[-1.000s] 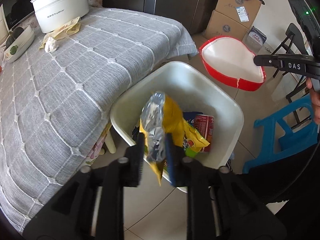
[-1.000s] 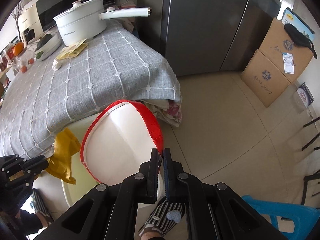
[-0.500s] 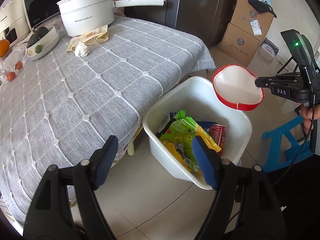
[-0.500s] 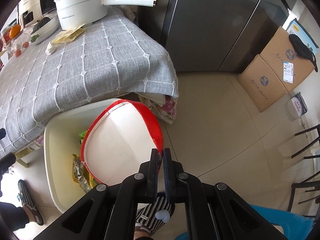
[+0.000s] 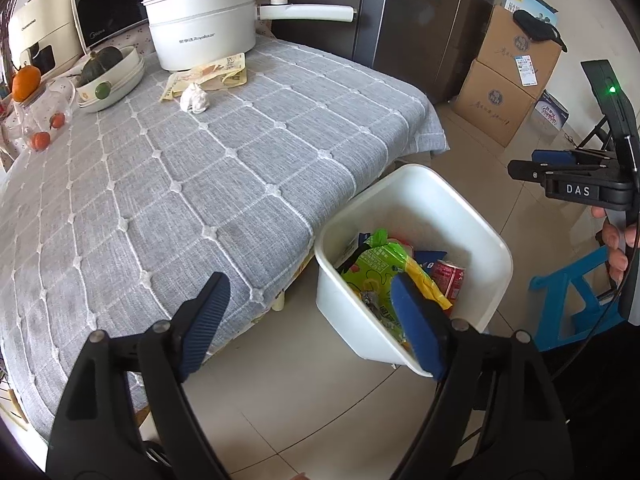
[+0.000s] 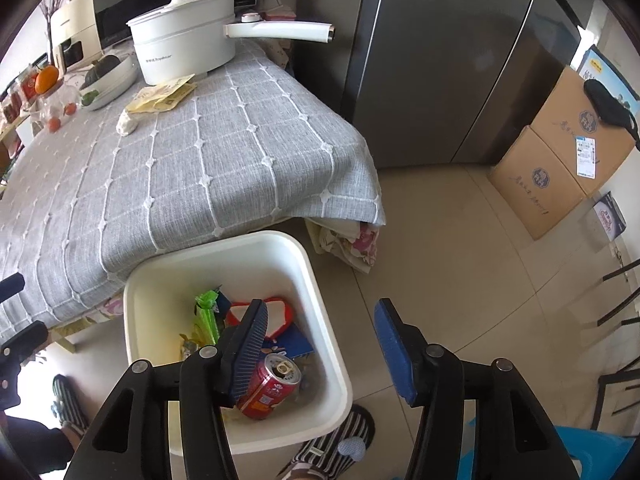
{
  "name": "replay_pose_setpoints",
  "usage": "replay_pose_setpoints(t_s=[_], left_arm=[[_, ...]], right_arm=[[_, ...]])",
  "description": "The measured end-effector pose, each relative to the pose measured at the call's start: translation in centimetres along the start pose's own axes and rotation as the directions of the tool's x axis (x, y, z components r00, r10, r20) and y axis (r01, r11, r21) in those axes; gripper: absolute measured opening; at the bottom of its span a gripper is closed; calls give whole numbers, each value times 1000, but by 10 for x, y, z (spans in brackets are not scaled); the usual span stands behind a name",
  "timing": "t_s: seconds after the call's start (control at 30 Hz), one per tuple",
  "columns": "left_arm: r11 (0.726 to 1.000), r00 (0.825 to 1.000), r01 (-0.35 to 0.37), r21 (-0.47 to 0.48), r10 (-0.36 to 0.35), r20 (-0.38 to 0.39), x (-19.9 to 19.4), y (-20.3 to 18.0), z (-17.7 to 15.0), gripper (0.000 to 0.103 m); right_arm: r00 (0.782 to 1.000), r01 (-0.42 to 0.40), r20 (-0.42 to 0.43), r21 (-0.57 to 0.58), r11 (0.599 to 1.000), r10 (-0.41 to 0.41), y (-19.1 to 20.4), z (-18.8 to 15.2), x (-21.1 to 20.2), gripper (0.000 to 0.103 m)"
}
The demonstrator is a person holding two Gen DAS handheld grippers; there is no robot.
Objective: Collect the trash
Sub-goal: 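Lower the red-rimmed plate into the bin and open the right gripper, then reach the left gripper to the crumpled white tissue and grasp it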
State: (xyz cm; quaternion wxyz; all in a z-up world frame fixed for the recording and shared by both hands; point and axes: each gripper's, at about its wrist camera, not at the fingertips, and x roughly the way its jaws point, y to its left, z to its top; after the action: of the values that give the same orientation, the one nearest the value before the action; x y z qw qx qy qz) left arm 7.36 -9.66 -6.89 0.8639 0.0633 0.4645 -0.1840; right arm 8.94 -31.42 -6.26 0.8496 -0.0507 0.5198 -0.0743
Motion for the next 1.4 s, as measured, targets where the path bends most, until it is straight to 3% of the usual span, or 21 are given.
replay_pose_setpoints(t_s=[0.43,0.67,0.87,1.1,1.23,1.33,1.4], left_arm=[[994,995,-95,-58,97,32,-4,36,19,97],[988,991,-130,-85,133,24,25,84,58,97],[986,993,-76,-150,89,77,66,120,105,97],[975,992,-26,-220,53,116,129,143,152,81],[973,992,-36,-230,62,108,161,151,167,69],[966,995,-30,-258,54,88,176,159,170,44],[969,993,-10,-248,40,114,172,161,170,33]], right_arm=[[998,-33,61,27,999,31,7,8,-16,74],[997,-49,60,7,999,49,12,42,-1,79],[995,-84,60,-6,996,84,24,82,26,79],[989,-118,91,-19,993,119,45,125,66,79],[985,-140,102,-27,990,142,59,145,90,79],[985,-137,96,-44,990,140,72,156,107,79],[985,-139,93,-51,989,143,81,164,116,79]])
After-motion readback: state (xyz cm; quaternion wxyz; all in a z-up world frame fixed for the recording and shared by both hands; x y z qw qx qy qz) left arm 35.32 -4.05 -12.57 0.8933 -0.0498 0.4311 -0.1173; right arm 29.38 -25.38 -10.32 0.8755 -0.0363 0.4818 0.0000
